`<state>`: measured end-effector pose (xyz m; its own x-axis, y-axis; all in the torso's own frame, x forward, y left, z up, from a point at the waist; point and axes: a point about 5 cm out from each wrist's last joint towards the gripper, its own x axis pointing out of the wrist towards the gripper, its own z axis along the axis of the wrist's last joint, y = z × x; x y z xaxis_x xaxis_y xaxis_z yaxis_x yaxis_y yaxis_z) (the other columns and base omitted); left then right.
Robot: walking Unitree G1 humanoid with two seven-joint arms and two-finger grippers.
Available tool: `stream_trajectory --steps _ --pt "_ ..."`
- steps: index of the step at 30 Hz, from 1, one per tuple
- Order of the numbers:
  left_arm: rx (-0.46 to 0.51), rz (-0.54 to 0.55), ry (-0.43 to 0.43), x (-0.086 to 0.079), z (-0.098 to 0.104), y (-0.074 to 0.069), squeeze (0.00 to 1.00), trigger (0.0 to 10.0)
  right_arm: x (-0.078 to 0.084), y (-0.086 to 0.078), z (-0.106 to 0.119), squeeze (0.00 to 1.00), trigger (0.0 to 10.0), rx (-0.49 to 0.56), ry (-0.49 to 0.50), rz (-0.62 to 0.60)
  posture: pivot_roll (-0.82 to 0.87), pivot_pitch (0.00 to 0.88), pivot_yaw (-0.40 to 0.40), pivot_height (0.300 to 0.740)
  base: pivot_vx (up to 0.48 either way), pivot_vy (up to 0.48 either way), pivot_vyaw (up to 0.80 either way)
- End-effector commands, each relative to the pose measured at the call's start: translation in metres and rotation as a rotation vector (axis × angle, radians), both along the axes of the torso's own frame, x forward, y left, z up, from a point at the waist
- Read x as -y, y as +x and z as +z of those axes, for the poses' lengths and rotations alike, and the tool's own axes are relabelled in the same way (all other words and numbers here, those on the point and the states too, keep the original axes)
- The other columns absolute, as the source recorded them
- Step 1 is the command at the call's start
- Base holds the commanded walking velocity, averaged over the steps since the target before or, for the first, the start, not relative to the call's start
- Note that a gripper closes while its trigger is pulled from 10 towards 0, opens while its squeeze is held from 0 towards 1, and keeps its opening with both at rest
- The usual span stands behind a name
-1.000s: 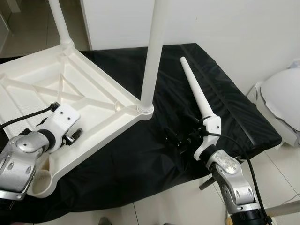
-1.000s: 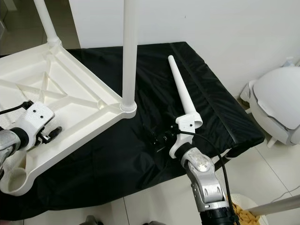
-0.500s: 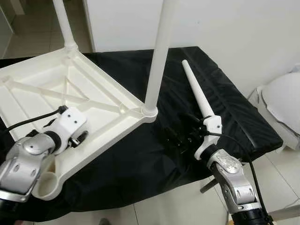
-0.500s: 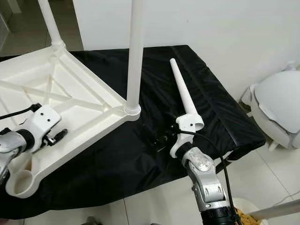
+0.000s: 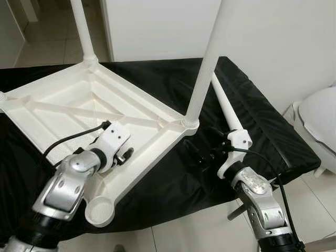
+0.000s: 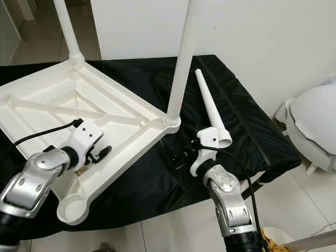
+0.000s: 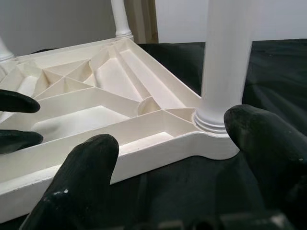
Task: Building children table
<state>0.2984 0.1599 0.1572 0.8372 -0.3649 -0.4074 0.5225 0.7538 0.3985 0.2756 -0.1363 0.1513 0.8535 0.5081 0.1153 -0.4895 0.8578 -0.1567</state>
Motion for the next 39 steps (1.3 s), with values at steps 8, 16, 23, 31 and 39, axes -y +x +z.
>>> stream_trajectory --steps 8,16,23,31,39 --pt "0.103 0.196 0.104 -0.048 0.033 0.007 0.0 10.0 0.002 -0.003 -0.001 0.0 10.0 -0.012 0.005 -0.018 -0.04 0.084 -0.034 0.74 0.0 0.0 0.0" --pt "0.051 0.199 0.245 -0.065 0.034 -0.005 0.0 10.0 0.002 -0.002 -0.001 0.0 10.0 -0.013 0.001 -0.012 -0.03 0.086 -0.041 0.74 0.0 0.0 0.0" --pt "0.017 0.163 0.319 -0.068 0.03 -0.014 0.0 10.0 0.003 -0.002 -0.001 0.0 10.0 -0.018 -0.001 -0.004 -0.03 0.088 -0.047 0.74 0.0 0.0 0.0" --pt "-0.063 0.02 0.372 -0.05 0.013 -0.025 0.0 10.0 0.003 -0.003 -0.002 0.0 10.0 -0.042 0.001 -0.006 -0.04 0.093 -0.048 0.74 0.0 0.0 0.0" --pt "-0.056 -0.066 0.331 -0.023 0.007 -0.02 0.0 10.0 0.003 -0.005 -0.004 0.0 10.0 -0.064 0.005 -0.025 -0.05 0.098 -0.038 0.74 0.0 0.0 0.0"
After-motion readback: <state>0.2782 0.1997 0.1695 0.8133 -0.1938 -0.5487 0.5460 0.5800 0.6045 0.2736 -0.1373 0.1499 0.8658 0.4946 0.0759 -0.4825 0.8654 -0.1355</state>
